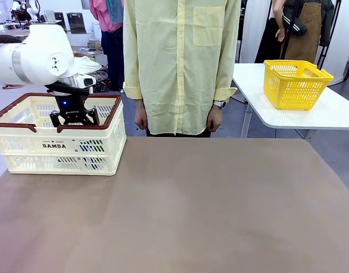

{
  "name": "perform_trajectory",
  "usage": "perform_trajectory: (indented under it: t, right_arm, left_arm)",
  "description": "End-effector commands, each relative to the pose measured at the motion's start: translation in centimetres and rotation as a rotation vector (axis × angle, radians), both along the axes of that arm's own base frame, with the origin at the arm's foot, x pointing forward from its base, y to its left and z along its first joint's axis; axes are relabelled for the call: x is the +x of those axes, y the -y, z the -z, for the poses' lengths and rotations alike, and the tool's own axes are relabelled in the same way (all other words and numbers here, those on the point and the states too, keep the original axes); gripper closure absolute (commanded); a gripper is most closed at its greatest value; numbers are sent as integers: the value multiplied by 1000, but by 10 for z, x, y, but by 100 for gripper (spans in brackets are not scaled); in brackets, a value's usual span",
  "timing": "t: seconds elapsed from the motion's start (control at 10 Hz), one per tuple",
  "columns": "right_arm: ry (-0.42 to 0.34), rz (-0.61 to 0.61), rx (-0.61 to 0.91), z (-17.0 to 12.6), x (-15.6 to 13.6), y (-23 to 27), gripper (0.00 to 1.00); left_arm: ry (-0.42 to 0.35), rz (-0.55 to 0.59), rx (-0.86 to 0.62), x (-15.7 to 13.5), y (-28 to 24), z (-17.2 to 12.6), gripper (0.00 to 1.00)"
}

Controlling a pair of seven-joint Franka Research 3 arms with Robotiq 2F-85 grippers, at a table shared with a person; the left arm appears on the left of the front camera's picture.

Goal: Place the drinks into the Shopping basket.
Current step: Pick up one drink and place it into the Shopping basket.

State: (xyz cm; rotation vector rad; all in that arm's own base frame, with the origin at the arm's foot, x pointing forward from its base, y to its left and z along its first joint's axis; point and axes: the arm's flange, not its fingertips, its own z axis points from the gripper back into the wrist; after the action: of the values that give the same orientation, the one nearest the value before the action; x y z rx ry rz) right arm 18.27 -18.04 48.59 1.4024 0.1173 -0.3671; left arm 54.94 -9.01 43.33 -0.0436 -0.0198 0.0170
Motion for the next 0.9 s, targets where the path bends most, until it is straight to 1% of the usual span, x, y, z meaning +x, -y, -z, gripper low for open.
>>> perform_trajectory:
  t: [0.0, 0.2, 0.4, 0.5, 0.6, 0.7, 0.8]
  right_arm:
    - [-14, 8, 18, -7, 0, -1, 0]
    - [-14, 8, 18, -7, 0, -1, 0]
    - [-14, 8, 18, -7, 0, -1, 0]
    - [-14, 8, 18, -7, 0, -1, 0]
    - [-14, 8, 18, -7, 0, -1, 0]
    - [-14, 8, 18, -7, 0, -1, 0]
    - [-14, 8, 18, -7, 0, -1, 0]
  left_arm:
    - [-6, -18, 19, 2, 0, -6, 0]
    - [7, -23, 20, -2, -3, -11, 0]
    - [60, -15, -20, -10, -4, -34, 0]
    - [110, -24, -35, -20, -5, -60, 0]
    - [173, -35, -60, -35, -6, -94, 0]
    - [204, -83, -148, -59, -12, -135, 0]
    - [246, -86, -296, -85, -21, -165, 0]
